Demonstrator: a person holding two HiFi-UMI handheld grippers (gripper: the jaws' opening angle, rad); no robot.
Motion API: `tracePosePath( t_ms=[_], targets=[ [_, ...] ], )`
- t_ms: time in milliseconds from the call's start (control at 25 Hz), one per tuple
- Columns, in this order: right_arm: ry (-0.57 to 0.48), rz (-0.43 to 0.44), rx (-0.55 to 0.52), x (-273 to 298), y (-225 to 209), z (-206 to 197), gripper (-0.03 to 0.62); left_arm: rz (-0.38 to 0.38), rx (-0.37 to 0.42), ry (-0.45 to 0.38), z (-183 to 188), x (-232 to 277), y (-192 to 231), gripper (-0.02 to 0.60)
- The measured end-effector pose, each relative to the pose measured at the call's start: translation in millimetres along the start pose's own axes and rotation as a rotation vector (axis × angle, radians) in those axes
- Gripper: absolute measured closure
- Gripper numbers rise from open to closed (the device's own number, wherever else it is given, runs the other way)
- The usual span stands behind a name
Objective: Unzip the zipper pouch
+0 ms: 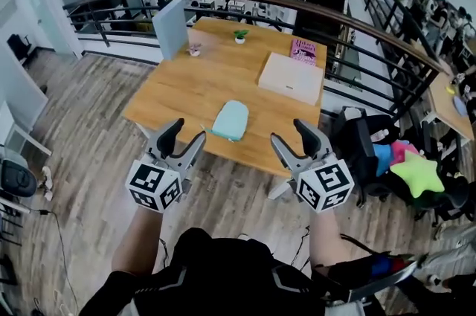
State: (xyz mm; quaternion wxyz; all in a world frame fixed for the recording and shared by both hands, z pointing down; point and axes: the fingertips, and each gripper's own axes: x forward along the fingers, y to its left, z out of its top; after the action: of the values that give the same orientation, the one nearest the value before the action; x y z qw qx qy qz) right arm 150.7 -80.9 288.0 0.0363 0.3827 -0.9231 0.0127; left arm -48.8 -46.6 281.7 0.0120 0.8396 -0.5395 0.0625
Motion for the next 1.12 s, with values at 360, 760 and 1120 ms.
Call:
tracePosePath(
  t_ms=[360,760,1120],
  targets=[
    [0.038,-0.075,-0.001,45,-20,-10,0.329,-0.102,-0.018,-0.01,-10,58,39,0.322],
    [0.082,-0.184,-0.018,139,-20,-6,0.333,-0.235,-0.043,-0.048,-8,121,140,0.325],
    [0.121,-0.219,-0.011,198,-13,-16,0.336,-0.322,-0.085,-0.022,-34,161,195,0.328]
  ],
)
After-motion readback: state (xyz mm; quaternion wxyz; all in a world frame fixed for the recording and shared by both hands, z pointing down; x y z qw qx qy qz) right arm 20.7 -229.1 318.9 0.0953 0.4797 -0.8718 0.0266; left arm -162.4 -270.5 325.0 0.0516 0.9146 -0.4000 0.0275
